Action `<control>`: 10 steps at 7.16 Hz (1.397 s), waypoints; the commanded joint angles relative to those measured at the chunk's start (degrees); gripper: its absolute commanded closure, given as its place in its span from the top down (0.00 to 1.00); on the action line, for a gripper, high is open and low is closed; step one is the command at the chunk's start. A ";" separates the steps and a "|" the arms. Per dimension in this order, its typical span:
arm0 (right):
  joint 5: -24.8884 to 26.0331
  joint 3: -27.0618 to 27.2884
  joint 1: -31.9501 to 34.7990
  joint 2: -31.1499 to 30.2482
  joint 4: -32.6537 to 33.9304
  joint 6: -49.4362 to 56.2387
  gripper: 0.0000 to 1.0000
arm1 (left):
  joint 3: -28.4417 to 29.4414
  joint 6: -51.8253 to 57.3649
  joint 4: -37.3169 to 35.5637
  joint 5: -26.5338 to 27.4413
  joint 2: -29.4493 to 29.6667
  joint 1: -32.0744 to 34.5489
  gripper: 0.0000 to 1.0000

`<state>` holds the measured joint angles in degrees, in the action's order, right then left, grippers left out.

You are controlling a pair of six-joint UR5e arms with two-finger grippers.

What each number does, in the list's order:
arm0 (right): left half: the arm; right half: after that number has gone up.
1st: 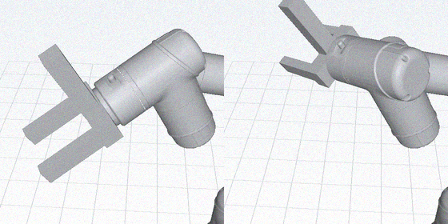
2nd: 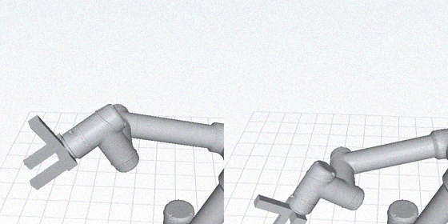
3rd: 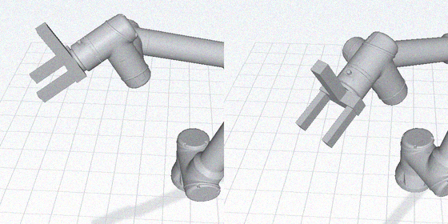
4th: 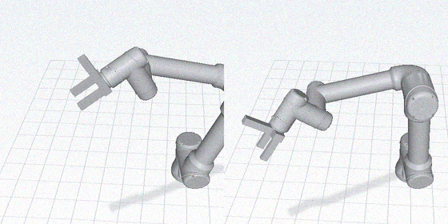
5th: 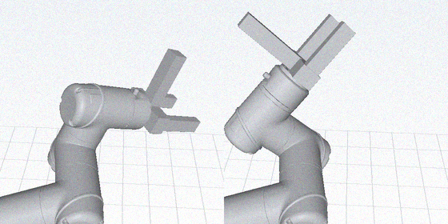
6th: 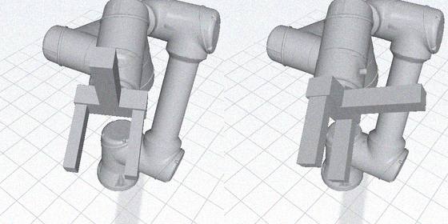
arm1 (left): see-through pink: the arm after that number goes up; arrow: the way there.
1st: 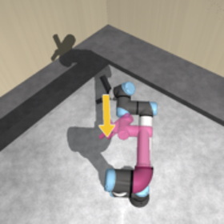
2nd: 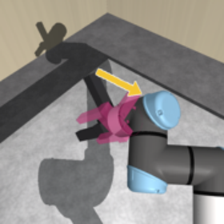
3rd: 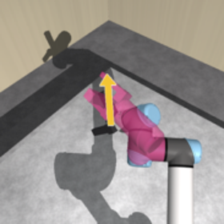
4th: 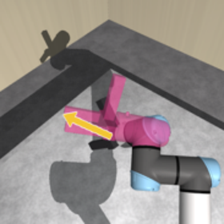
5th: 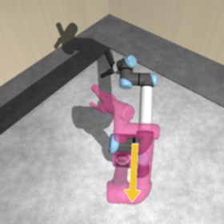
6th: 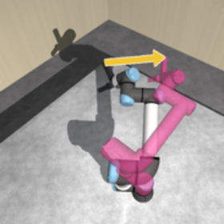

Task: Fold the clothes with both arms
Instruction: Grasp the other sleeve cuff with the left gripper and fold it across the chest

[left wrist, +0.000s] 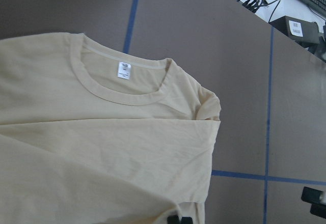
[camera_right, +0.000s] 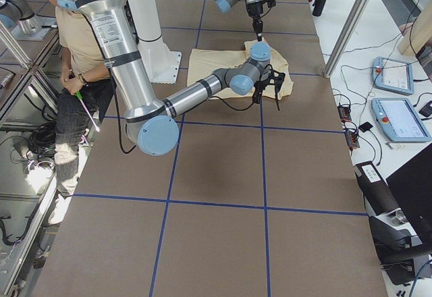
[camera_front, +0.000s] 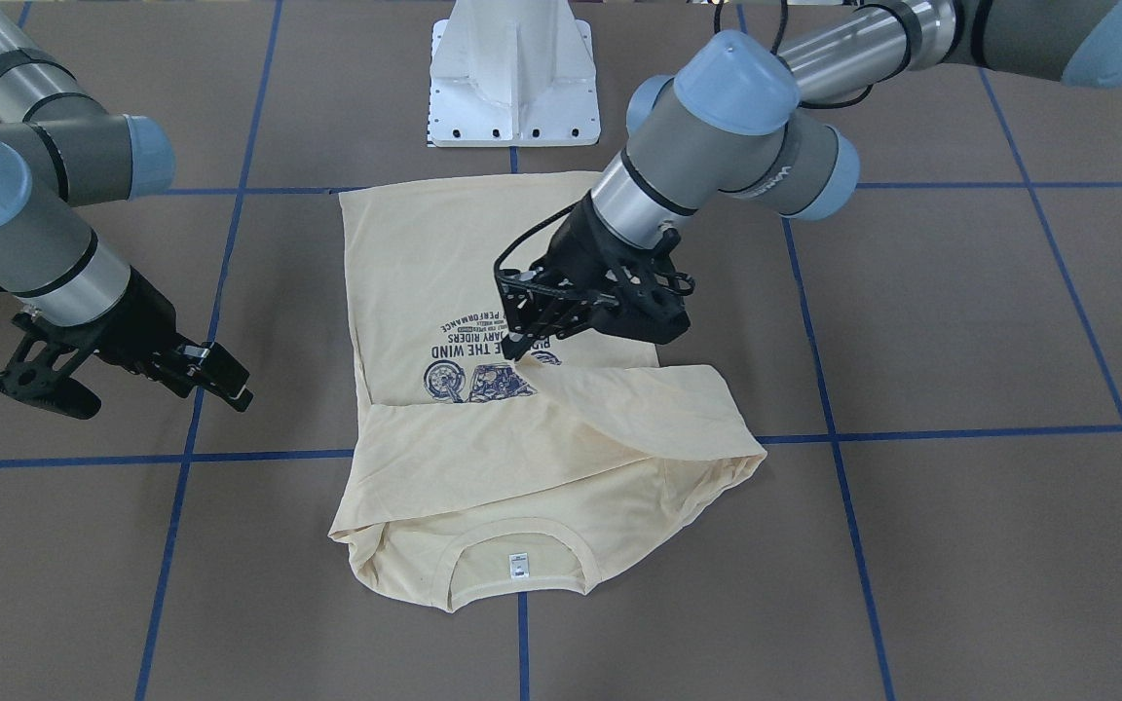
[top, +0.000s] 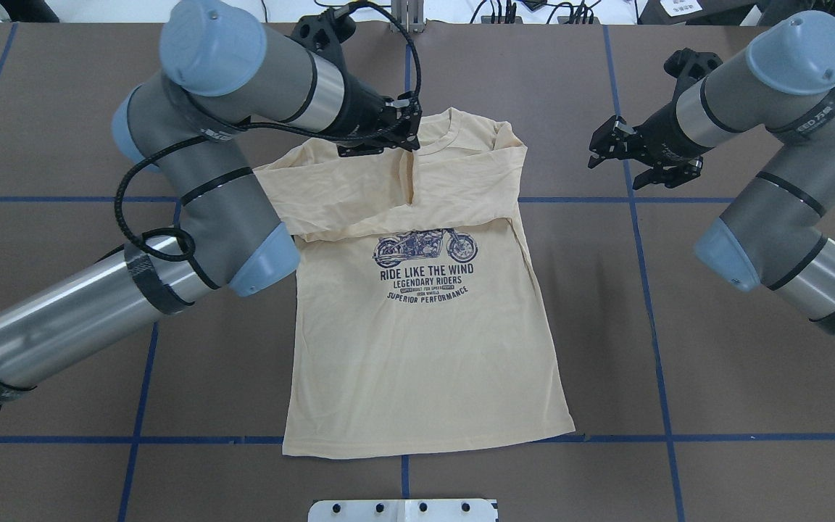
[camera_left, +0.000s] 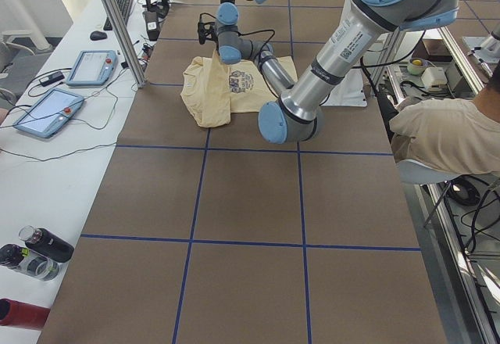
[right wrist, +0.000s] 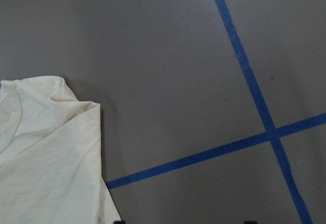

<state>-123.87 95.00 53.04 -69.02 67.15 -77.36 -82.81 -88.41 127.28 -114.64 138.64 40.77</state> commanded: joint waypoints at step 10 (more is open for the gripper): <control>0.48 0.27 0.04 -1.91 -0.18 0.10 0.82 | 15.02 0.26 0.78 12.42 12.34 -9.48 0.00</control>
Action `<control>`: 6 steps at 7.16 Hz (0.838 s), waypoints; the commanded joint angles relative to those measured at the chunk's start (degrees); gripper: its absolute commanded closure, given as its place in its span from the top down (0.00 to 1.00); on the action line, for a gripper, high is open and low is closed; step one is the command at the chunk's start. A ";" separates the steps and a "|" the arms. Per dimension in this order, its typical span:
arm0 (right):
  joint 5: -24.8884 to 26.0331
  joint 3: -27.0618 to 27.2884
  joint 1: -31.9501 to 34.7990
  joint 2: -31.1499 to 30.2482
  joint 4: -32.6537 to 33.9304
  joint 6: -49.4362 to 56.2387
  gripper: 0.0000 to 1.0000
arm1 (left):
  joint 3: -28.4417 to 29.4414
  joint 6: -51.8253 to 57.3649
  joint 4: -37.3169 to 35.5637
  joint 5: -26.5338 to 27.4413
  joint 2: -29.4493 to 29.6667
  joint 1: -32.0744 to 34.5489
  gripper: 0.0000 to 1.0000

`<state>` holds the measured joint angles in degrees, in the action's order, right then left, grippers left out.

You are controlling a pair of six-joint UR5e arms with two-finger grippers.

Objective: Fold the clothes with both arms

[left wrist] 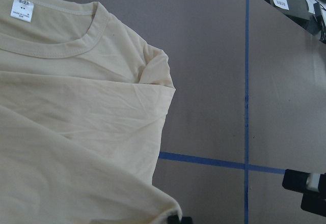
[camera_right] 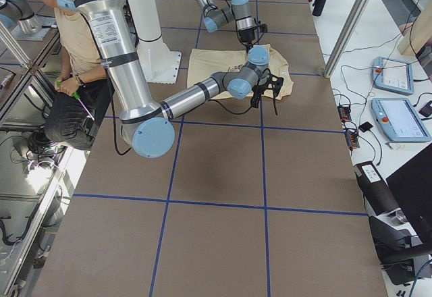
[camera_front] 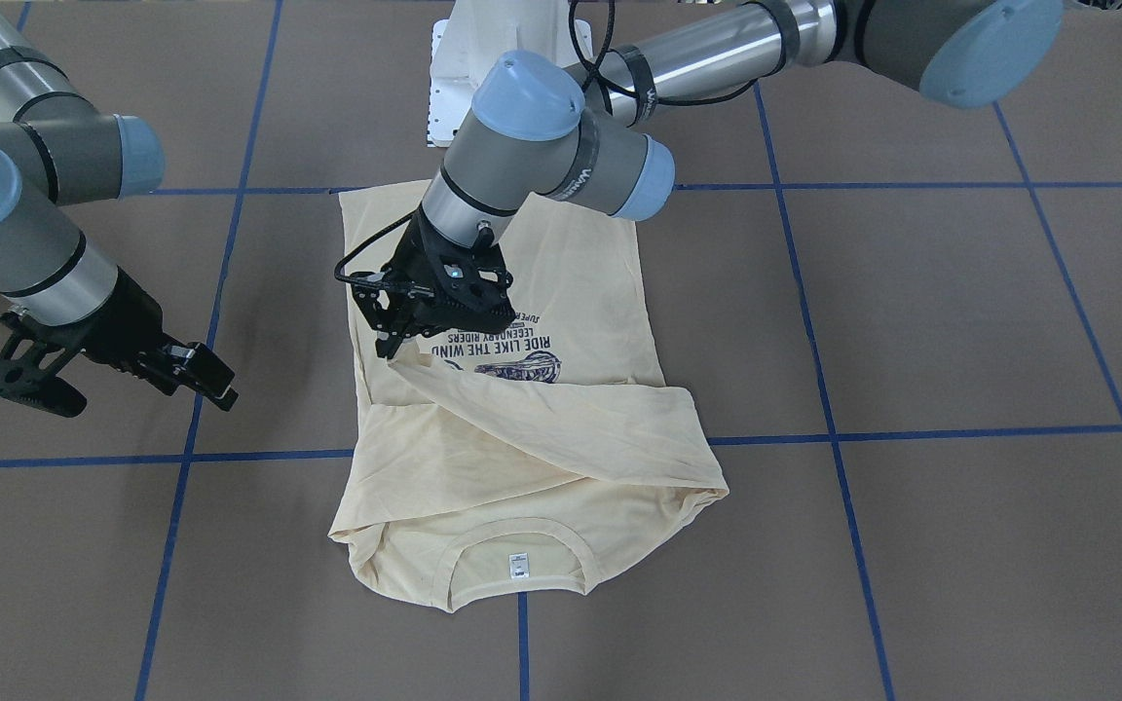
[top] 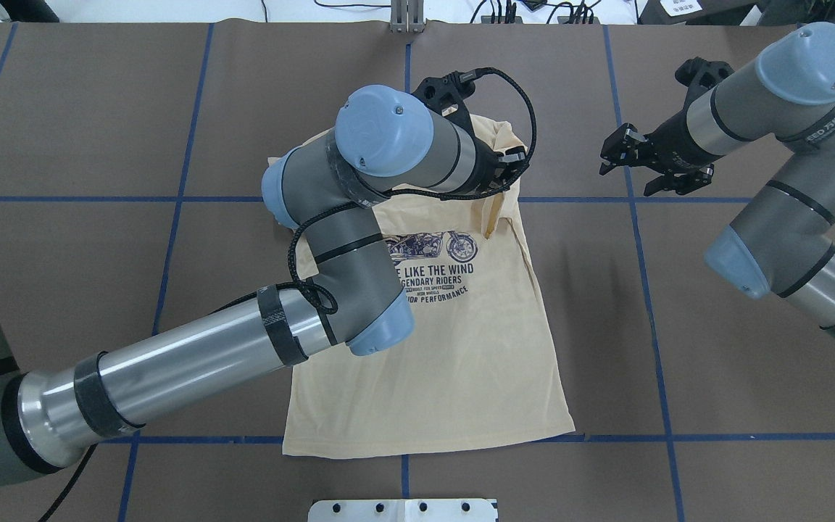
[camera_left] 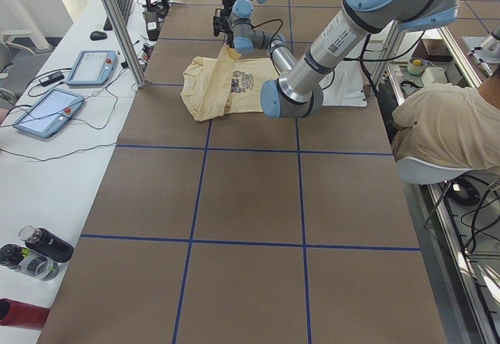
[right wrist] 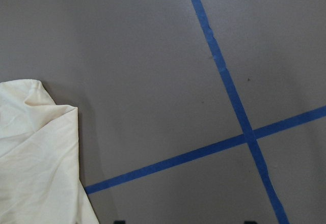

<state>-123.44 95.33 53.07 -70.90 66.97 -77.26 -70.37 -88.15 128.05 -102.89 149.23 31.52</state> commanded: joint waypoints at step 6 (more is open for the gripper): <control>1.44 -0.59 -0.95 0.32 0.00 -0.78 0.88 | 2.96 0.26 1.15 2.17 1.42 -1.11 0.95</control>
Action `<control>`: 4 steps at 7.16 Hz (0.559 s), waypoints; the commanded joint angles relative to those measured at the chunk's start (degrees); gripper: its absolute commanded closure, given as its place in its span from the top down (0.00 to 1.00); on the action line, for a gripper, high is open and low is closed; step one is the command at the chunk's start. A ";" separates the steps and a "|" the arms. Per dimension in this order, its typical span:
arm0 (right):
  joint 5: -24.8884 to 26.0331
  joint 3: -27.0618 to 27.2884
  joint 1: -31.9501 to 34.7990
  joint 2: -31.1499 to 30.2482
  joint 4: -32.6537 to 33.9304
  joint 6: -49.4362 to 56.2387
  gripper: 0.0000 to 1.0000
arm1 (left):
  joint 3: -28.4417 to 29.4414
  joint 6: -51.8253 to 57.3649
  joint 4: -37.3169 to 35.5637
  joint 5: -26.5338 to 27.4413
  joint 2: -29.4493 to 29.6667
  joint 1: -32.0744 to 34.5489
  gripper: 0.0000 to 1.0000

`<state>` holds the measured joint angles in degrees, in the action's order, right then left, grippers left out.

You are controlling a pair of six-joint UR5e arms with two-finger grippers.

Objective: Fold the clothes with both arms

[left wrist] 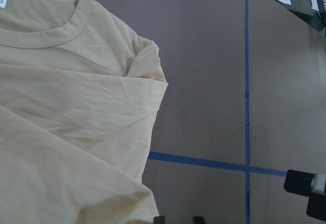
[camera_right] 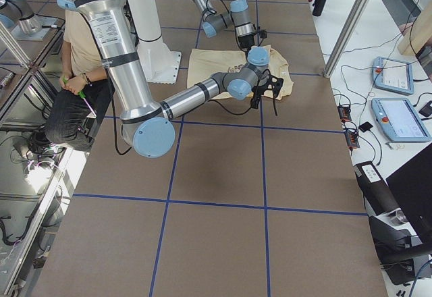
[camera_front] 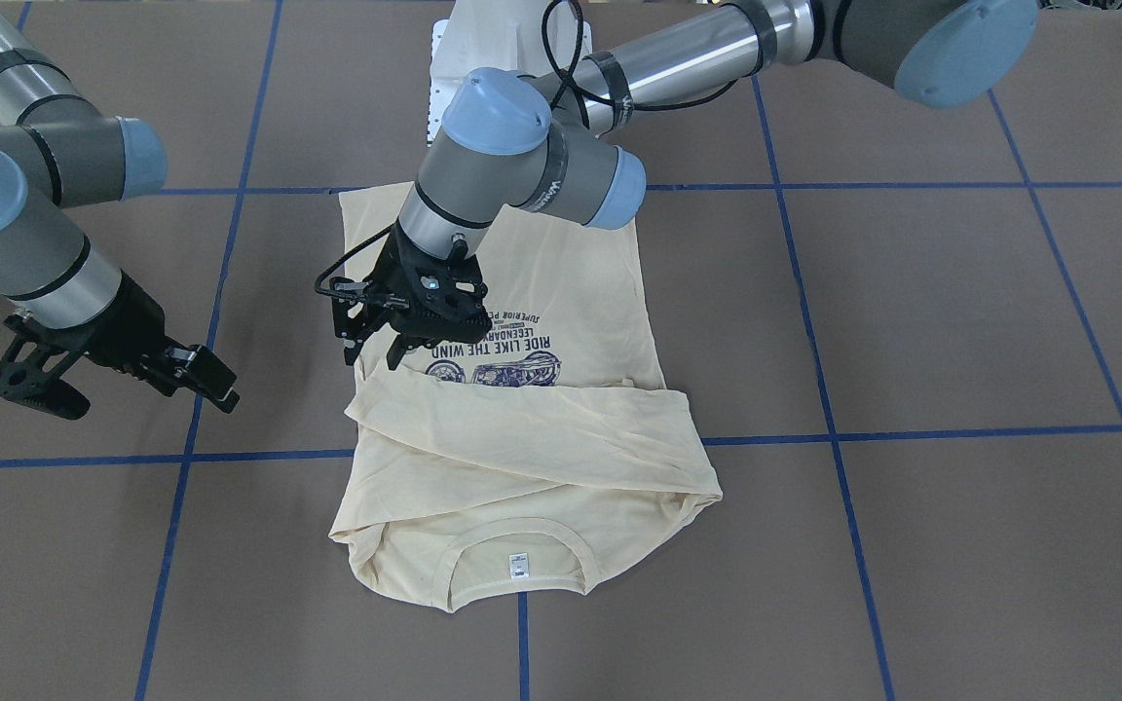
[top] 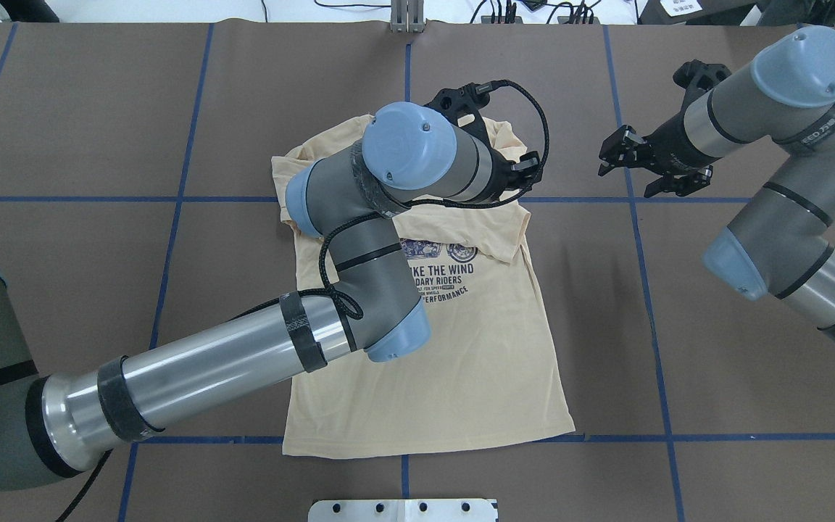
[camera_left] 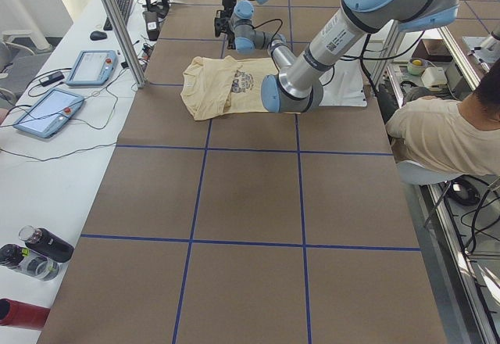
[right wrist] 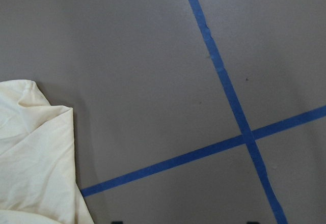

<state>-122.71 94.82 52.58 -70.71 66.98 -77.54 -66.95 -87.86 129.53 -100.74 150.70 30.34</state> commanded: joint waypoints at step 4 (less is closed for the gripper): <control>17.21 8.50 -16.41 -1.96 0.43 -16.81 0.92 | -29.32 0.06 -1.03 -0.51 -26.09 2.70 0.94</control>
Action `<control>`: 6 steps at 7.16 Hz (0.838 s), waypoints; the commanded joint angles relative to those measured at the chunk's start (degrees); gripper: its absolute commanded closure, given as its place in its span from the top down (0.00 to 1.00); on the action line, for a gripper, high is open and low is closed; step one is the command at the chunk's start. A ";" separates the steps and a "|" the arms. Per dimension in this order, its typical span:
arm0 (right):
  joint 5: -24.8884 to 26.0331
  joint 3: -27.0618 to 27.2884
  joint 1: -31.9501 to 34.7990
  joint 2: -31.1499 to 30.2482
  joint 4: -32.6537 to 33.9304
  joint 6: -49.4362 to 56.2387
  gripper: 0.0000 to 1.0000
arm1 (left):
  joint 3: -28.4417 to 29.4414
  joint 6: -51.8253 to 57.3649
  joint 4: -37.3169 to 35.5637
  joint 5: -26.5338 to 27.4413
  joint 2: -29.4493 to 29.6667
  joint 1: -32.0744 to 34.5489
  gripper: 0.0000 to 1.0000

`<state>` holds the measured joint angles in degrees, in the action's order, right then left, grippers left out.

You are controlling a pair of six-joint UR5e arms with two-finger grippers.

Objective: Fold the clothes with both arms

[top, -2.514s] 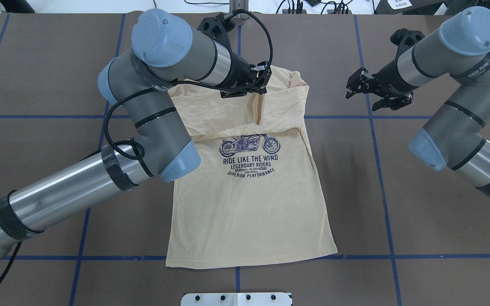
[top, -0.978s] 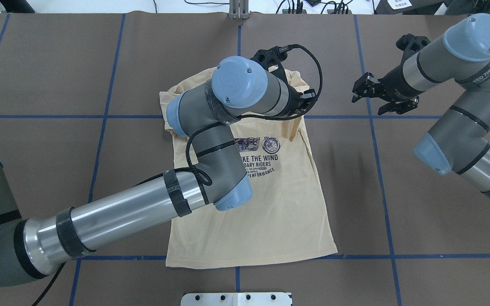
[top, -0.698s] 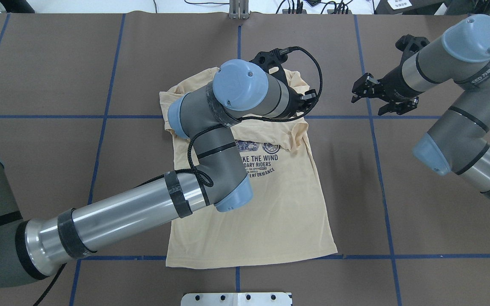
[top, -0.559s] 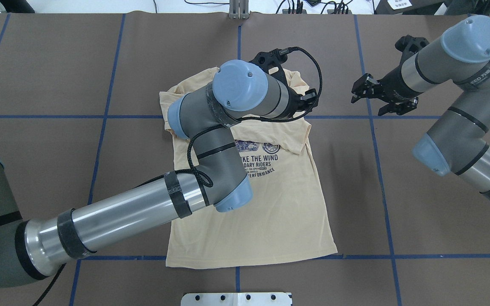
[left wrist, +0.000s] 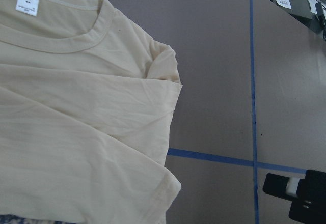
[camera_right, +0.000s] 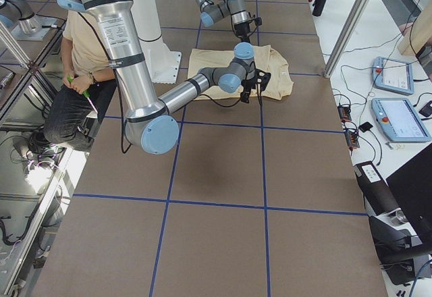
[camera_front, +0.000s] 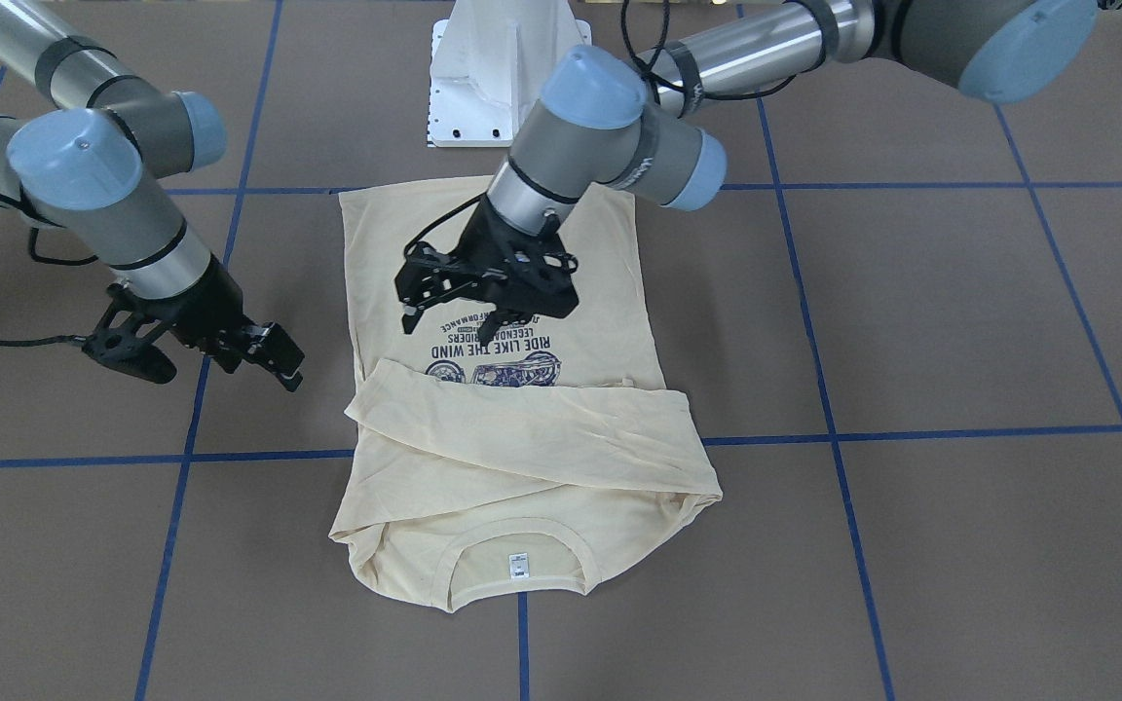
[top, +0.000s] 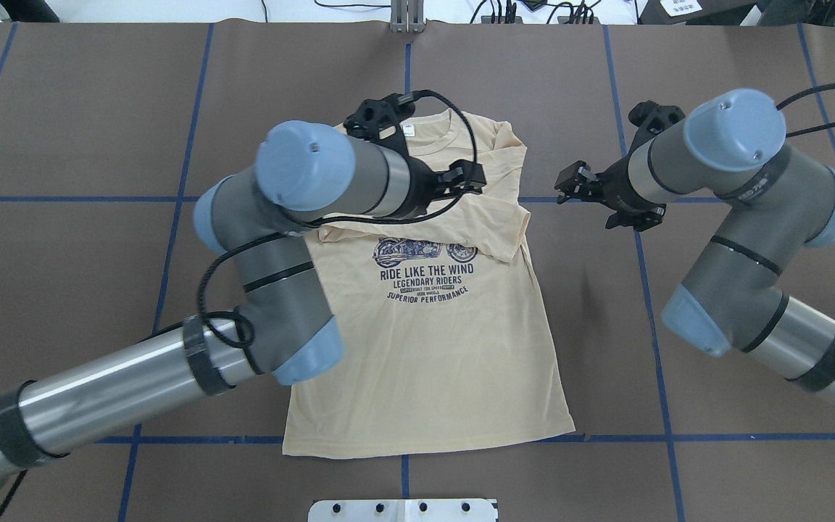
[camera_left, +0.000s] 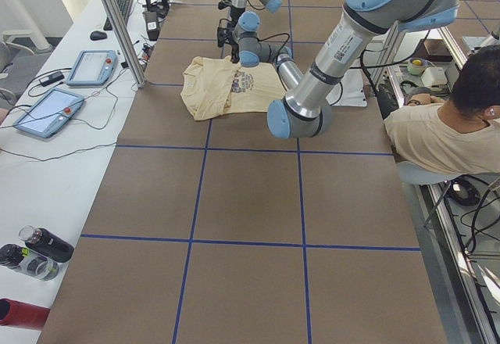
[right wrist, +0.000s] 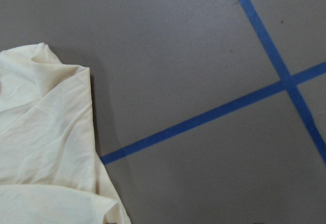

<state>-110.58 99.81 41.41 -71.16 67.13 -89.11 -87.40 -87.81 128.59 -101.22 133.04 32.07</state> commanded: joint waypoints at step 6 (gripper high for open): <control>16.97 13.48 -23.64 -13.99 -0.07 -23.89 0.89 | -15.69 0.01 -4.22 -4.69 -15.17 1.15 0.94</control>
<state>-94.55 112.15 20.37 -83.46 67.15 -109.27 -101.85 -87.80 124.46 -105.87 119.68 33.21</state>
